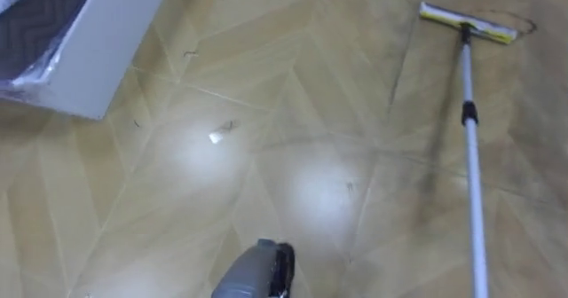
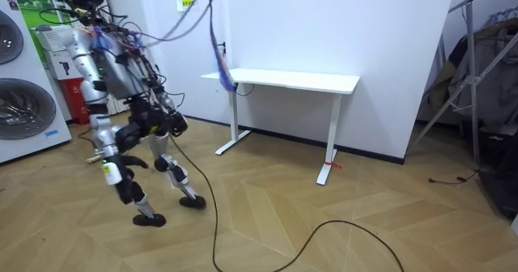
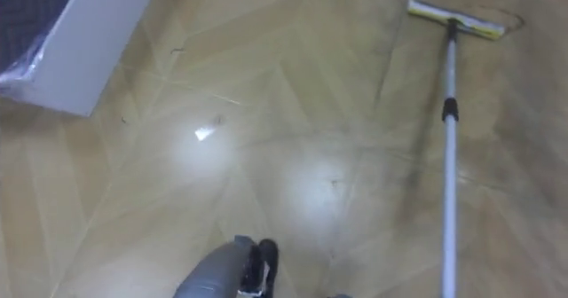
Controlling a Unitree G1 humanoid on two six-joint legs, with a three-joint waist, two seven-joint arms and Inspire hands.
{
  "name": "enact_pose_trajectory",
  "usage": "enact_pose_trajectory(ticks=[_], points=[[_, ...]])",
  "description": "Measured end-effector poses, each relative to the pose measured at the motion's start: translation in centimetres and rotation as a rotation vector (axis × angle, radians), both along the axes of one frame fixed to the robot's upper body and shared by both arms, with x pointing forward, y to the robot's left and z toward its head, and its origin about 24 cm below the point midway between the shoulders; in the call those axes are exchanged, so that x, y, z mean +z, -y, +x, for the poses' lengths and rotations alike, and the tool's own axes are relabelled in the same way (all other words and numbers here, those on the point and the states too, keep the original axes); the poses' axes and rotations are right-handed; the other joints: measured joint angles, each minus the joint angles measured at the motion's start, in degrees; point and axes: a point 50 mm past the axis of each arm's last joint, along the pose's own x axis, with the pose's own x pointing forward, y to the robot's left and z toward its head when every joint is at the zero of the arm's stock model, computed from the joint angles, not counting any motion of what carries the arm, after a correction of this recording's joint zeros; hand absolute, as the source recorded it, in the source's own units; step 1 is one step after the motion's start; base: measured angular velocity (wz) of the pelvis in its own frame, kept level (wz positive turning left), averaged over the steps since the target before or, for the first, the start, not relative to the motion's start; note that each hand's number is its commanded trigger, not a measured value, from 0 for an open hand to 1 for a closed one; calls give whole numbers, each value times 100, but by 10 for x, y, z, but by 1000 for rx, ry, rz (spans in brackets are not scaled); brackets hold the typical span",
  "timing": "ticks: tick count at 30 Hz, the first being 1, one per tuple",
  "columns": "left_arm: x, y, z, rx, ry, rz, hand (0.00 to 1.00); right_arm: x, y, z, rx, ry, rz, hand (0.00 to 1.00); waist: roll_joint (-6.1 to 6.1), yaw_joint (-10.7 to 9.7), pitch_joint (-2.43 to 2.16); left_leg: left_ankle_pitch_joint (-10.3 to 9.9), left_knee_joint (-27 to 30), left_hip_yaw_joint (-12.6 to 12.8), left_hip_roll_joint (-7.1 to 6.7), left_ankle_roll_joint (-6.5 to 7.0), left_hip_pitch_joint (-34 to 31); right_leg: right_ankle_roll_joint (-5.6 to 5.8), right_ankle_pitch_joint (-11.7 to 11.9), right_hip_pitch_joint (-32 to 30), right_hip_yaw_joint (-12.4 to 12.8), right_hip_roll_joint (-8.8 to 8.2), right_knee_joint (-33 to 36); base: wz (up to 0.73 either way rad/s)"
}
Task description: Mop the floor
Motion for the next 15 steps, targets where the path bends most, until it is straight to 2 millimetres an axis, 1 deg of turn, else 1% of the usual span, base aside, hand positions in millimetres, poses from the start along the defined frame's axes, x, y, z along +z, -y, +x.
enact_pose_trajectory(ticks=[1, 2, 3, 4, 5, 6, 7, 8, 9, 10, 11, 12, 13, 14, 15], points=[[0, 1, 0, 0, 5, -3, 0, -3, -4, -13, -3, -34, 10, 100, 29, -33, -15, -50, 13, 28, -3, 29, 58, 10, 107, -12, -40, -22, 107, -22], [0, 2, 2, 0, 21, -5, 0, -5, -10, -31, -9, -83, 21, 100, 88, -104, -30, -115, 53, 59, -5, 50, 125, 8, 369, -79, -56, -49, 345, -21], [0, 3, 6, 10, 44, -5, 0, -9, -19, -43, -13, -112, 39, 100, 142, -236, -33, -142, 83, 55, -2, 82, 165, 26, 710, -230, -1, -48, 601, -37], [0, 3, 11, 11, 67, -2, 0, -12, -30, -49, -12, -128, 60, 100, 170, -279, -20, -174, 56, 0, -6, 93, 215, 3, 1005, -457, 163, 26, 871, -49], [-1, 5, 12, 16, 79, 1, 0, -14, -34, -49, -9, -129, 65, 100, 187, -263, -15, -234, 7, -105, -16, 75, 246, -12, 1033, -607, 212, 73, 918, -102], [-1, 8, 12, 33, 88, 7, 0, -17, -40, -41, 12, -119, 63, 100, 242, -210, 18, -431, -101, -393, -22, -78, 323, -35, 863, -945, 272, 212, 932, -104], [-2, 9, 12, 37, 89, 7, 0, -18, -42, -35, 29, -109, 61, 100, 279, -213, 49, -437, -103, -462, -22, -85, 338, -44, 743, -1081, 202, 230, 819, -126], [-3, 15, 12, 49, 94, 8, 0, -19, -45, -27, 56, -95, 51, 100, 339, -211, 71, -435, -206, -662, -59, -112, 431, -46, 631, -1215, 70, 278, 282, -101], [-4, 17, 9, 55, 90, 18, 0, -19, -46, -18, 80, -85, 36, 100, 372, -223, 62, -410, -314, -904, -131, -163, 534, -74, 628, -1144, 9, 339, -584, -93], [-4, 17, 7, 58, 87, 25, 0, -20, -48, -14, 91, -79, 31, 100, 377, -246, 68, -409, -328, -975, -151, -196, 585, -88, 659, -1069, 8, 377, -1031, -52], [-3, 16, 3, 67, 81, 44, 0, -20, -49, -5, 120, -72, 20, 100, 332, -315, 100, -441, -274, -1161, -263, -316, 598, -203, 868, -929, -58, 367, -1332, 7], [-3, 15, 3, 67, 83, 55, 0, -19, -48, -1, 106, -70, 4, 100, 383, -341, 74, -447, -212, -1199, -273, -389, 608, -330, 835, -823, -315, 228, -1261, 38], [-3, 14, 3, 67, 84, 62, 0, -18, -47, 3, 94, -71, 0, 100, 375, -344, 71, -439, -160, -1192, -282, -405, 604, -361, 780, -783, -454, 156, -1204, 68], [-2, 8, 1, 63, 79, 81, 0, -16, -45, 15, 83, -54, -13, 100, 296, -314, 86, -467, -7, -1165, -272, -456, 574, -393, 629, -767, -559, 76, -1026, 61], [-1, 3, -5, 65, 67, 97, 0, -13, -41, 34, 72, -11, -30, 100, 163, -219, 115, -495, 317, -1152, -254, -509, 477, -430, 450, -781, -583, 60, -839, 54]])
